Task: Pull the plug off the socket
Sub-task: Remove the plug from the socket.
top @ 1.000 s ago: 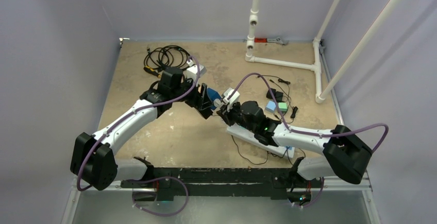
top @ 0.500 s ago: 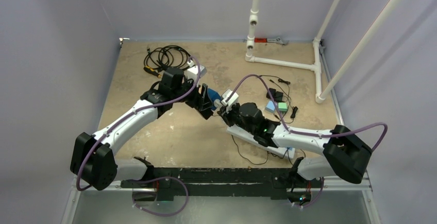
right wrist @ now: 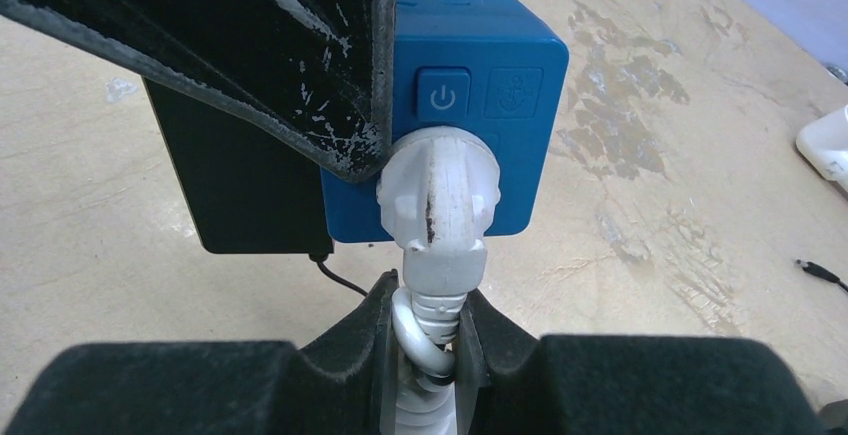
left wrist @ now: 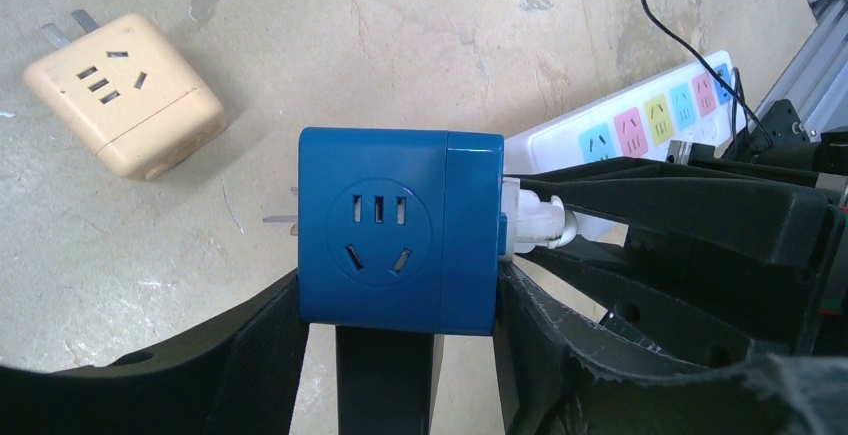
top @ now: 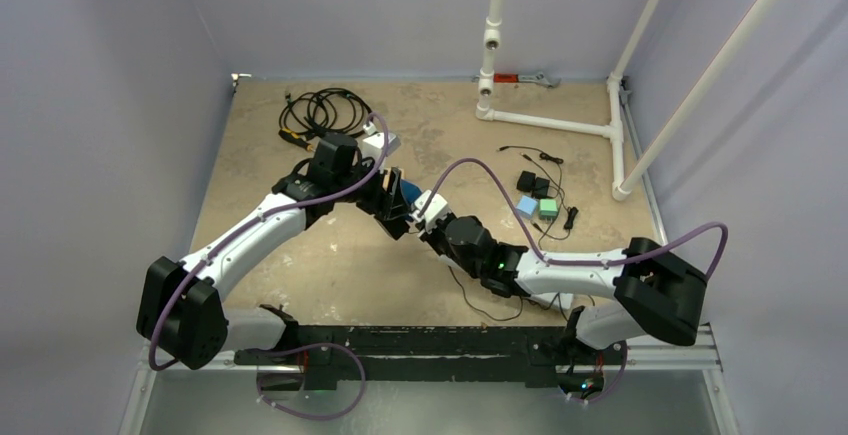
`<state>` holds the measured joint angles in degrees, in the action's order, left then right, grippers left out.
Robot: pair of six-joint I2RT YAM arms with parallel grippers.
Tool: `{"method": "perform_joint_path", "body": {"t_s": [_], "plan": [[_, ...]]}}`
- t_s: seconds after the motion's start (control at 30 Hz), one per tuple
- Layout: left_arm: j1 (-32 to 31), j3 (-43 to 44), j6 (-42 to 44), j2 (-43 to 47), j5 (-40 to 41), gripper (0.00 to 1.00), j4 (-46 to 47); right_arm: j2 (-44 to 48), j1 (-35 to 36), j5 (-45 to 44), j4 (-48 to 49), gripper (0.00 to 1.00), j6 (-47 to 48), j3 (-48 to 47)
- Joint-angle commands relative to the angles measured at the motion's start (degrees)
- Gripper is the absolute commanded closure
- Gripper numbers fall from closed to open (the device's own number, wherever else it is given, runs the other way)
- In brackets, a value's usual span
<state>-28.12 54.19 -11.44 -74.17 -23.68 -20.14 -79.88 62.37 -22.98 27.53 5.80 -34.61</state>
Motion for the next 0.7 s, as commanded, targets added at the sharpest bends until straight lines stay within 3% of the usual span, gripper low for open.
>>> {"method": "perform_joint_path", "body": {"t_s": [0.0, 0.13, 0.4, 0.67], "plan": [[2.1, 1.36, 1.23, -0.3, 8.85, 1.0, 3.48, 3.47, 1.38, 1.49, 9.69, 1.0, -0.71, -2.99], [2.02, 1.18, 2.15, -0.36, 9.68, 1.0, 3.44, 4.61, -0.16, 4.34, 9.35, 1.0, -2.29, -2.55], [1.4, 1.07, 3.26, -0.25, 6.12, 1.0, 3.96, 9.28, -9.63, 18.52, 10.57, 1.0, -9.97, 0.29], [1.22, 1.0, 3.27, -0.14, 4.54, 1.0, 4.36, 10.06, -10.97, 19.93, 10.37, 1.0, -10.18, 0.68]]}}
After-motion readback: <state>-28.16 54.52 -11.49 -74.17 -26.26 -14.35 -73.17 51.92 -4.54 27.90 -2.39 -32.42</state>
